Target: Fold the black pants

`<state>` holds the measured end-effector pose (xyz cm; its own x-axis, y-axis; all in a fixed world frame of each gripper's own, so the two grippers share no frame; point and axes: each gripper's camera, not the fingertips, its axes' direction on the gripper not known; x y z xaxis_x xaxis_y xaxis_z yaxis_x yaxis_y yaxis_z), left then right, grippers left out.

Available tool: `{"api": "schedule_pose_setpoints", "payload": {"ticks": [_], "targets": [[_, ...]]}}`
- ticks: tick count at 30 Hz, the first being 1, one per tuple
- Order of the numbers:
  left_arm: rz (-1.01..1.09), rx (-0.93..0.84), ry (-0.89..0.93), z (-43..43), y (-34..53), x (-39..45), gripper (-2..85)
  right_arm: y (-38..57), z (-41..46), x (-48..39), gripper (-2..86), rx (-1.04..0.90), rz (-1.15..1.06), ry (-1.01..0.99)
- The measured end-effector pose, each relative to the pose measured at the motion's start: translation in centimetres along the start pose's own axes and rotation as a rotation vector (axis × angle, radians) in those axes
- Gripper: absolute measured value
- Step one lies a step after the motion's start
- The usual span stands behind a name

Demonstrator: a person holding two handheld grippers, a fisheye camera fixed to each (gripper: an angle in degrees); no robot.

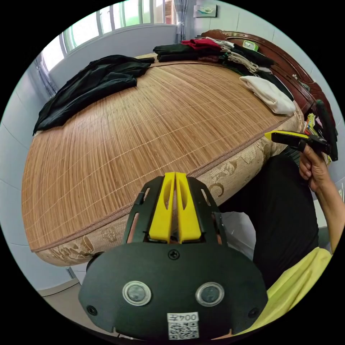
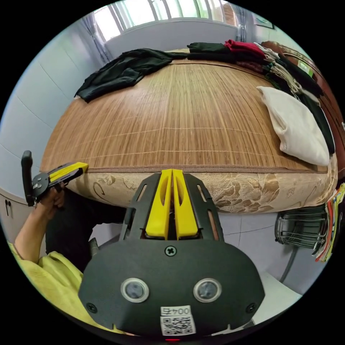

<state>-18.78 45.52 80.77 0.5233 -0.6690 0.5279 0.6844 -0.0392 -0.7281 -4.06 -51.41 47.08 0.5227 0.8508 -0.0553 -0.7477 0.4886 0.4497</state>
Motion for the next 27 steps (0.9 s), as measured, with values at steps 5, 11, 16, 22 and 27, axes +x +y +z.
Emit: {"api": "schedule_pose_setpoints", "payload": {"ticks": [5, 11, 16, 22, 27], "targets": [[0.025, 0.0, -0.012, 0.8, 0.6, 0.6, 0.4, -0.3, 1.4, 0.4, -0.7, -0.088, 0.01, -0.034], [0.006, 0.001, 0.032, 2.1, 1.7, -0.7, 0.4, -0.1, 2.3, 4.3, -0.6, -0.123, 0.107, -0.245], [-0.067, 0.017, 0.104, 3.4, 3.2, -3.1, 1.0, 1.4, 2.0, 7.3, 0.0, -0.067, 0.185, -0.376], [-0.368, 0.114, 0.49, 5.6, 6.0, -10.4, 5.1, 4.5, 1.5, 10.9, 7.3, 0.084, 0.274, -0.662], [-0.616, 0.279, 0.699, 7.2, 4.9, -17.4, 12.7, 6.0, 2.3, 13.1, 11.6, 0.127, 0.354, -0.791]]}}
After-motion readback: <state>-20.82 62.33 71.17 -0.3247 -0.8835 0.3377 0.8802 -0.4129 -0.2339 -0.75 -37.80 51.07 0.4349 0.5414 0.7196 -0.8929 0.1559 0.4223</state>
